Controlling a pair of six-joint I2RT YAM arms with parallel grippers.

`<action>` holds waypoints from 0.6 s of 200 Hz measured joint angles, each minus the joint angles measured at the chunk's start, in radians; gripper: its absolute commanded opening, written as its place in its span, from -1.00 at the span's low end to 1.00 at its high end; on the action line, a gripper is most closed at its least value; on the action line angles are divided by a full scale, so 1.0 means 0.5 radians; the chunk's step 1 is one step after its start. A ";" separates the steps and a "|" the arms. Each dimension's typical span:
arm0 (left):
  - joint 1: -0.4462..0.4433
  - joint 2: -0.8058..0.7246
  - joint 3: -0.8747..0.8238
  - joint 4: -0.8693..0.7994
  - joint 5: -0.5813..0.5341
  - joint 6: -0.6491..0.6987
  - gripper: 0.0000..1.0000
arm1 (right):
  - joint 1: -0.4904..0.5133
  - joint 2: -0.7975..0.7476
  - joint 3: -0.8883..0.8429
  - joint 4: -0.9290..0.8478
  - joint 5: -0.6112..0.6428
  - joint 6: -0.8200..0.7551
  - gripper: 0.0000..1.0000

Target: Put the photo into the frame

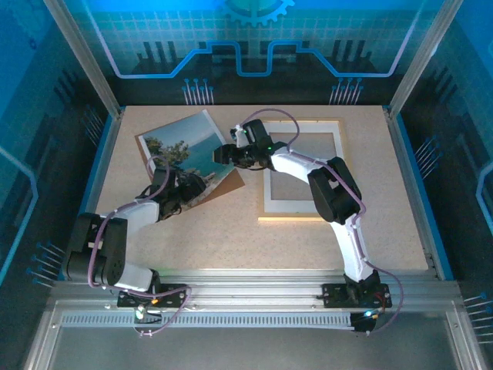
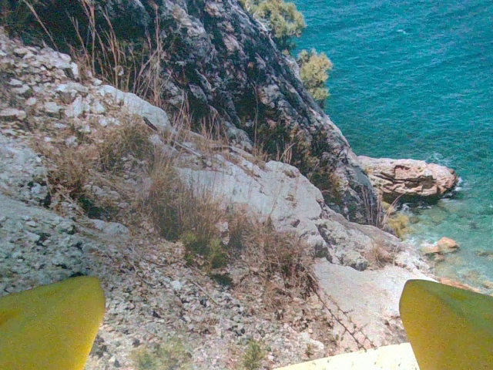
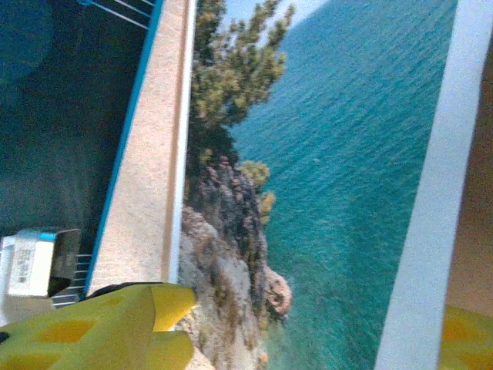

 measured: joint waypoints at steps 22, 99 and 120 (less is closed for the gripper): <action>0.000 0.000 0.000 -0.001 0.000 0.002 0.98 | 0.000 0.001 0.053 -0.124 0.096 -0.003 0.01; -0.118 -0.150 0.163 -0.279 -0.124 0.311 0.98 | -0.024 0.002 0.074 -0.280 0.220 0.114 -0.96; -0.345 -0.244 0.255 -0.338 -0.257 0.485 0.98 | -0.042 -0.002 0.049 -0.270 0.217 0.149 -1.00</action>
